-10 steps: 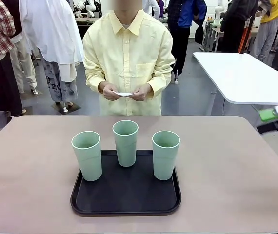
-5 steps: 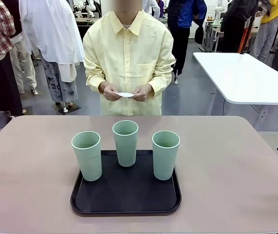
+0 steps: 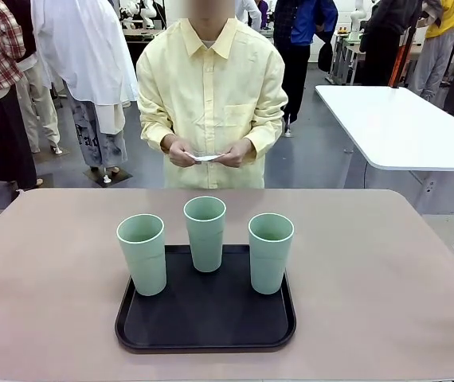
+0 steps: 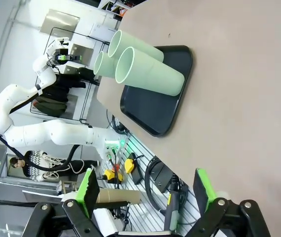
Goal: Place coasters on the table and set cups on them.
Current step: Pick up one Reusable plastic cup and place it on a coaster set by the human.
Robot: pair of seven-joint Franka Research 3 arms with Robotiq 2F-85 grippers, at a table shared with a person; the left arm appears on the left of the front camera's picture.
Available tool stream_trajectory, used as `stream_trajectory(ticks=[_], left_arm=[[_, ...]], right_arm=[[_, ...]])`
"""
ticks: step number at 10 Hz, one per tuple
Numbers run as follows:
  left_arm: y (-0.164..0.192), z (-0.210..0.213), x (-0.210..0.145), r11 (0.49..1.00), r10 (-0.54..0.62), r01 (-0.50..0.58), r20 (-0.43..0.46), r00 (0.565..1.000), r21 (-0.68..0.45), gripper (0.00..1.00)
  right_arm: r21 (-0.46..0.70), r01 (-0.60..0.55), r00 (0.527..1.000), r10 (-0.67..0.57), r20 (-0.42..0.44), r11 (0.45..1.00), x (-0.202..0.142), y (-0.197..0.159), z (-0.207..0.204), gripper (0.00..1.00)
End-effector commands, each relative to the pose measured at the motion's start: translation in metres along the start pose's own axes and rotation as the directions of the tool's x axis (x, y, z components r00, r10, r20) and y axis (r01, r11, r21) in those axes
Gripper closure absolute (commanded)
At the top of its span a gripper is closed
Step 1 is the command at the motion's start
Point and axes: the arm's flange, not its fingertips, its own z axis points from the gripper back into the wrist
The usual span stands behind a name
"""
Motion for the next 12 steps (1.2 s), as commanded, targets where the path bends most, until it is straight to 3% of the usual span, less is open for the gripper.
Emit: stream_trajectory(ticks=[1, 12], left_arm=[[-0.0001, 0.0013, 0.0007, 1.0, -0.014, 0.014, 0.006, 1.0, -0.016, 0.0], [-0.0001, 0.0013, 0.0007, 1.0, -0.014, 0.014, 0.006, 1.0, -0.016, 0.0]], right_arm=[[0.021, -0.014, 1.0, 0.014, 0.013, 1.0, 0.0026, -0.0012, 0.0006, 0.0], [0.021, -0.014, 1.0, 0.014, 0.013, 1.0, 0.0026, -0.0012, 0.0006, 0.0]])
